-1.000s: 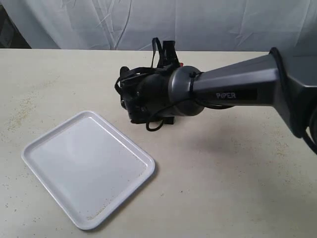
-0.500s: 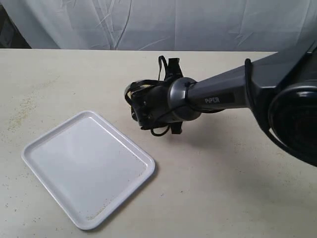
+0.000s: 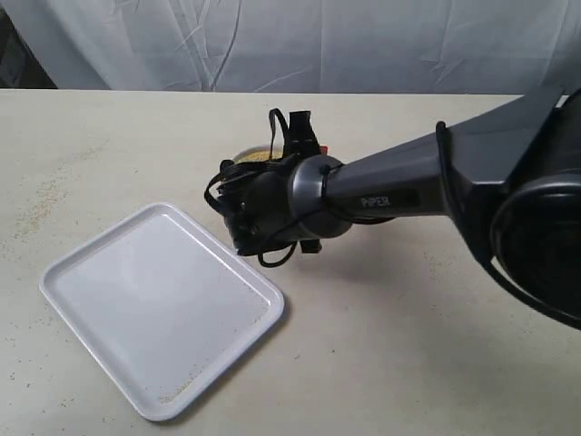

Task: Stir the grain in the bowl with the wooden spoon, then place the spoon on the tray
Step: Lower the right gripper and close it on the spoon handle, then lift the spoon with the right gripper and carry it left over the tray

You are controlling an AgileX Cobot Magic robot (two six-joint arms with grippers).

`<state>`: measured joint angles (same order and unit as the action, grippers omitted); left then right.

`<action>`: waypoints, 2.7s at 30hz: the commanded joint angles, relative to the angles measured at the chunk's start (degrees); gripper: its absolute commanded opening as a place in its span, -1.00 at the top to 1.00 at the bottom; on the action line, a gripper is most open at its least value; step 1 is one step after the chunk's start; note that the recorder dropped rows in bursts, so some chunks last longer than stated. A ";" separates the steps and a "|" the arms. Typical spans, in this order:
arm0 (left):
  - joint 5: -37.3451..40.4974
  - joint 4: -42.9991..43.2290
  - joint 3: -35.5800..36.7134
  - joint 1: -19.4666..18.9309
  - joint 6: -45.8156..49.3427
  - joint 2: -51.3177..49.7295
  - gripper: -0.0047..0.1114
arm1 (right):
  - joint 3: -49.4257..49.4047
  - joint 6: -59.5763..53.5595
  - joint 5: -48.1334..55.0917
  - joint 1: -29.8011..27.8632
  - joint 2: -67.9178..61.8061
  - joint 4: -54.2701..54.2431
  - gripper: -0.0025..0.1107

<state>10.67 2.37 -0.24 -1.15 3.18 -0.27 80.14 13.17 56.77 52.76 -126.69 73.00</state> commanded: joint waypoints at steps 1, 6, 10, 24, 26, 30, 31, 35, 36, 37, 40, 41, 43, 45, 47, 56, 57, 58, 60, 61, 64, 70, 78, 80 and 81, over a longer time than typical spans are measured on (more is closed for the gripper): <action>-0.31 0.08 0.24 0.18 0.04 0.27 0.91 | 0.24 -0.14 1.61 -0.04 3.17 -0.01 0.97; -0.31 0.08 0.24 0.18 0.04 0.27 0.91 | 0.24 -0.40 1.63 -0.04 6.05 -0.01 0.97; -0.31 0.08 0.24 0.18 0.04 0.27 0.91 | 0.24 -2.16 1.85 -0.14 6.25 -0.11 0.97; -0.31 0.08 0.24 0.18 0.04 0.27 0.91 | 0.24 0.50 -6.68 -5.79 1.87 -1.56 0.97; -0.31 0.08 0.24 0.18 0.04 0.27 0.91 | 0.24 0.50 -6.89 -5.79 1.17 -1.65 0.97; -0.31 0.08 0.24 0.18 0.04 0.27 0.91 | 0.24 0.50 -9.17 -5.65 0.67 -5.05 0.97; -0.31 0.08 0.24 0.18 0.04 0.27 0.91 | 0.24 0.50 -9.15 -5.53 0.67 -5.45 0.97; -0.41 0.08 0.24 0.18 0.04 0.27 0.91 | 0.24 0.50 -7.44 -4.74 0.67 -6.06 0.97; -0.41 0.08 0.24 0.18 0.04 0.27 0.91 | 0.24 0.50 -6.68 -4.45 0.67 -6.06 0.97; -0.41 0.08 0.24 0.18 0.04 0.27 0.91 | 0.24 0.50 -5.93 -4.11 0.67 -6.06 0.97; -0.41 0.08 0.24 0.18 0.04 0.27 0.91 | 0.24 0.50 -4.42 -2.81 1.01 -6.06 0.97; -0.41 0.08 0.24 0.18 0.04 0.27 0.91 | 0.24 0.50 -4.42 -2.60 1.28 -6.18 0.97; -0.41 0.08 0.24 0.18 0.04 0.27 0.91 | 0.24 0.50 -4.42 -1.85 1.94 -6.18 0.97; -0.41 0.08 0.24 0.18 0.04 0.27 0.91 | 0.24 0.37 -4.09 -1.36 2.93 -5.78 0.97; -0.41 0.08 0.24 0.18 0.04 0.27 0.91 | 0.24 0.37 -2.92 -1.01 3.85 -4.93 0.97; -0.41 0.08 0.24 0.18 0.04 0.27 0.91 | 0.24 0.28 5.33 -1.01 4.47 0.19 0.97; -0.41 0.08 0.24 0.18 0.04 0.27 0.91 | 0.24 0.28 5.45 -0.76 4.47 0.41 0.97; -0.41 0.08 0.24 0.18 0.04 0.27 0.91 | 0.24 0.28 5.45 -0.75 4.47 0.54 0.97; -0.41 0.08 0.24 0.18 0.04 0.27 0.91 | 0.24 0.28 5.45 -0.33 4.34 0.70 0.97; -0.41 0.08 0.24 0.18 0.04 0.27 0.91 | 0.24 0.15 6.45 -0.09 4.24 1.67 0.97; -0.41 0.08 0.24 0.18 0.04 0.27 0.91 | 0.24 2.84 8.63 0.99 4.24 5.04 0.97; -0.41 0.08 0.24 0.18 0.04 0.27 0.91 | 0.24 1.62 12.43 1.88 3.18 5.12 0.97; -0.31 0.08 0.24 0.18 0.04 0.27 0.91 | 0.13 8.45 5.64 0.13 8.32 -6.81 0.97; -0.31 0.08 0.24 0.18 0.04 0.27 0.91 | 0.13 11.22 -7.37 -2.18 14.39 -20.60 0.97; -0.31 0.08 0.24 0.18 0.04 0.27 0.91 | 0.13 10.07 -14.96 -3.39 16.78 -30.03 0.97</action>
<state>10.67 2.37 -0.24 -1.15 3.18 -0.27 80.14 22.97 52.71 51.25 -114.34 55.41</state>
